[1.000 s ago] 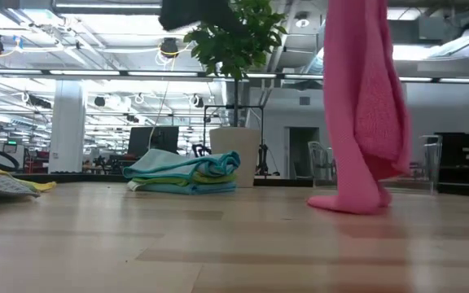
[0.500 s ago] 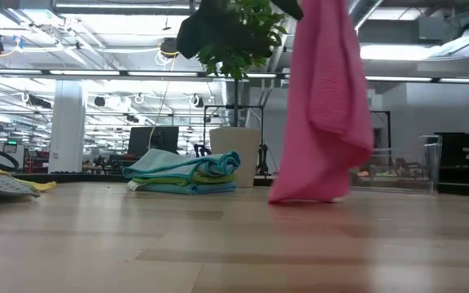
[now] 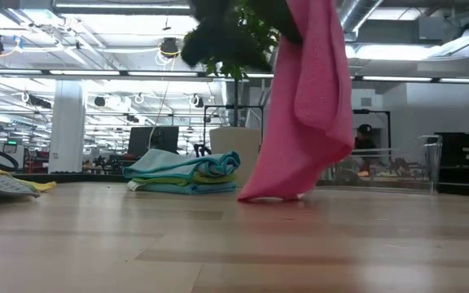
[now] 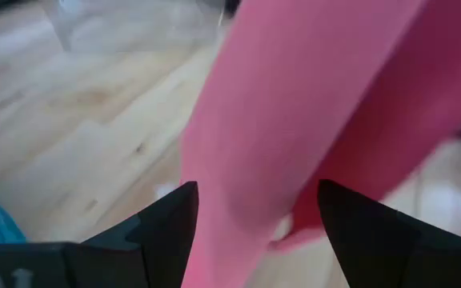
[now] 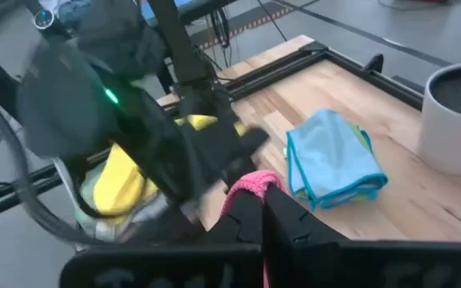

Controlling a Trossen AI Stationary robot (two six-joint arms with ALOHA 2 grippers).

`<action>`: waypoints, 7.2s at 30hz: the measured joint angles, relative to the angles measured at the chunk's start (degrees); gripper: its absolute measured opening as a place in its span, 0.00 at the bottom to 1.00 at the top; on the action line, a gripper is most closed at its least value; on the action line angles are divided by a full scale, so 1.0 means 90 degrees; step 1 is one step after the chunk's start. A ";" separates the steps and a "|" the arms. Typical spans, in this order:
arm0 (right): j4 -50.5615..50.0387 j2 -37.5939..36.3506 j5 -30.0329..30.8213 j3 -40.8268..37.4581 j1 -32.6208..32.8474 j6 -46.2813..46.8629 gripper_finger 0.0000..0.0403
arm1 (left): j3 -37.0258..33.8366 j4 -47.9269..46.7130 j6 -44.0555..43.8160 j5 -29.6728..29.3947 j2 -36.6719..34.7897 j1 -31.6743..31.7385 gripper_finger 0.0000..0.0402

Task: Fold microfiber towels
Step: Fold the pink microfiber towel

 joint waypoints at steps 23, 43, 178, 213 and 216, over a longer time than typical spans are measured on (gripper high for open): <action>0.0201 -0.0002 -0.0008 0.0002 0.0000 -0.0309 0.03 | 0.0048 0.0807 -0.0566 0.1395 0.0773 -0.0025 0.62; 0.0194 -0.0002 -0.0004 0.0002 0.0000 -0.0563 0.03 | 0.0051 0.1289 -0.0202 0.1720 0.0633 -0.0400 0.62; -0.1592 -0.0143 -0.0831 0.0627 0.1992 0.2280 0.03 | 0.1962 -0.3815 -0.1867 0.2757 -0.1388 -0.0984 0.00; -0.2166 0.2255 -0.2313 0.0583 0.0774 0.2670 0.04 | 0.0449 -0.5433 -0.1859 0.2843 -0.1312 -0.1486 0.00; -0.2351 0.2324 -0.2280 0.0585 0.0391 0.2047 0.04 | 0.0167 -0.5560 -0.1383 0.2665 -0.1317 -0.1228 0.00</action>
